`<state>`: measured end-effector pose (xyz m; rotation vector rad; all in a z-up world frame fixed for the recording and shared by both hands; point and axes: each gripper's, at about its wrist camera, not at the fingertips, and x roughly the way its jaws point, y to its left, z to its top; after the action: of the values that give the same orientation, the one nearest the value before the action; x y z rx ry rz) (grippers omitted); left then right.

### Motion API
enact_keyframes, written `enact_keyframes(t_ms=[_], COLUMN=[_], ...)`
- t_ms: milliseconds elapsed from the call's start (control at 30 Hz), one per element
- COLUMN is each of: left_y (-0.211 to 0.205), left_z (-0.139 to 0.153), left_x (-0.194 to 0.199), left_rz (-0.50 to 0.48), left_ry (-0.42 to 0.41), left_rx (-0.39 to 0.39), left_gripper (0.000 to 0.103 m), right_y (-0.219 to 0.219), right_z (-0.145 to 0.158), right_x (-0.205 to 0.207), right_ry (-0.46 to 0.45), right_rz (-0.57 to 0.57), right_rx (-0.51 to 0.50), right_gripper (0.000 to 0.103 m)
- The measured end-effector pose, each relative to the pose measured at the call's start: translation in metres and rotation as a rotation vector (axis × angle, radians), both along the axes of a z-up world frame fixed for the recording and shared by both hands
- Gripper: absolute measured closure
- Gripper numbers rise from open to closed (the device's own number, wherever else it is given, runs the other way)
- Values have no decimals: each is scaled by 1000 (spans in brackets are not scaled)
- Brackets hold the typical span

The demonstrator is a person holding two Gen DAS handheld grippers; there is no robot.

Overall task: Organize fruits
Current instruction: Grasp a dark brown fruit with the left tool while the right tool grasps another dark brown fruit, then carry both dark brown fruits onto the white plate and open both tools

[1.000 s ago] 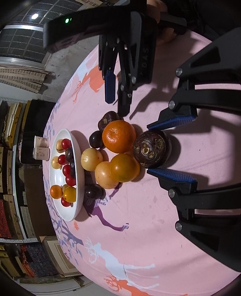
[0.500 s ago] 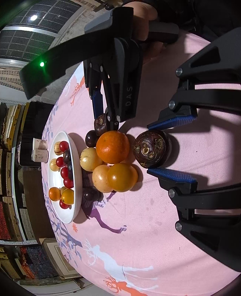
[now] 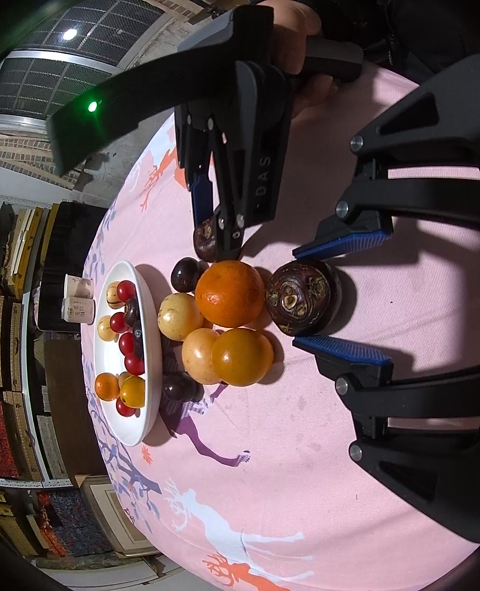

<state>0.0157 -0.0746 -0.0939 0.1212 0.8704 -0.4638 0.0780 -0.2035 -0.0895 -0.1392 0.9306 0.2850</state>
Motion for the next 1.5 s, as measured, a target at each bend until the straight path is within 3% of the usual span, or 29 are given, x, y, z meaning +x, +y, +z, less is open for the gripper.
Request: enact_keyframes(t_ms=[500, 933, 1267, 1500], left_y=[2, 10, 26, 20], left_z=[1, 6, 45, 78], left_x=[1, 0, 19, 60], left_rz=[16, 48, 78, 67], left_ry=[-3, -18, -98, -161], left_rx=[-2, -17, -41, -25], left_gripper=[62, 62, 62, 62], right_y=[-32, -54, -67, -64], right_z=[11, 22, 53, 85], right_x=[-48, -63, -53, -18], right_ry=[-24, -58, -128, -187], right_rz=[-24, -53, -52, -38], right_rx=[81, 128, 214, 216], right_gripper=[61, 61, 61, 61])
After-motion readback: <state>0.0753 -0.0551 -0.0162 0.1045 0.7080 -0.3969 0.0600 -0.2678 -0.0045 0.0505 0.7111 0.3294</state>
